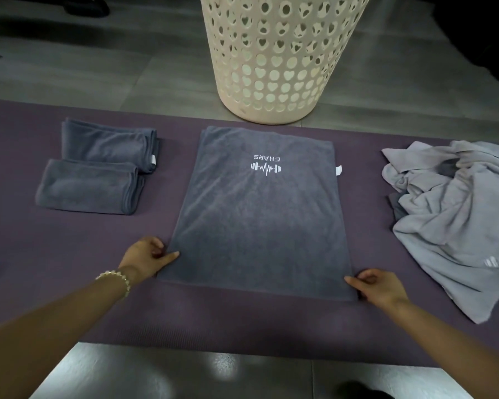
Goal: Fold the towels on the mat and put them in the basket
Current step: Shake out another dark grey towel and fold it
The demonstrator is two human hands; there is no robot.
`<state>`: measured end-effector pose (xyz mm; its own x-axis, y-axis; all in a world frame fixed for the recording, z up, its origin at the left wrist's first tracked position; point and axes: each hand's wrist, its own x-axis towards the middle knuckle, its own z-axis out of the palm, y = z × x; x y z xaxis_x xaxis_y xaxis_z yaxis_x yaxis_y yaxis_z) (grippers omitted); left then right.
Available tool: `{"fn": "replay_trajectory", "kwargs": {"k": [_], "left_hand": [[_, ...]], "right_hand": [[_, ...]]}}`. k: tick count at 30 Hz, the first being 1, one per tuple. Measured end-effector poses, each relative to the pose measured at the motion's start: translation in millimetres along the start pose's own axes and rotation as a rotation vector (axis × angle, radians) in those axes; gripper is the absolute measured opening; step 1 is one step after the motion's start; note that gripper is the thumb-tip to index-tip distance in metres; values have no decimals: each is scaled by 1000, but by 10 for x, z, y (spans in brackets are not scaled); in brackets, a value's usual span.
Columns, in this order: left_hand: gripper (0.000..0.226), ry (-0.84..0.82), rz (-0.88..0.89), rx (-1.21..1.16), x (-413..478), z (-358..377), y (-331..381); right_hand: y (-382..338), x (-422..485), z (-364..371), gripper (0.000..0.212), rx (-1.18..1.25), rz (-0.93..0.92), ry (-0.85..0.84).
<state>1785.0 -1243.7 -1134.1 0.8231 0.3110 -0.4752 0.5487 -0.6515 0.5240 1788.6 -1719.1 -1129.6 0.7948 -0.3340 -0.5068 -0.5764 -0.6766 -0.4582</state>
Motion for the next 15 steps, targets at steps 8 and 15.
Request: {"fn": "replay_trajectory", "kwargs": {"k": [8, 15], "left_hand": [[33, -277, -86, -111, -74, 14, 219], [32, -530, -251, -171, -19, -289, 270]], "right_hand": [[-222, -30, 29, 28, -4, 141, -258], [-316, -15, -190, 17, 407, 296, -488]]}}
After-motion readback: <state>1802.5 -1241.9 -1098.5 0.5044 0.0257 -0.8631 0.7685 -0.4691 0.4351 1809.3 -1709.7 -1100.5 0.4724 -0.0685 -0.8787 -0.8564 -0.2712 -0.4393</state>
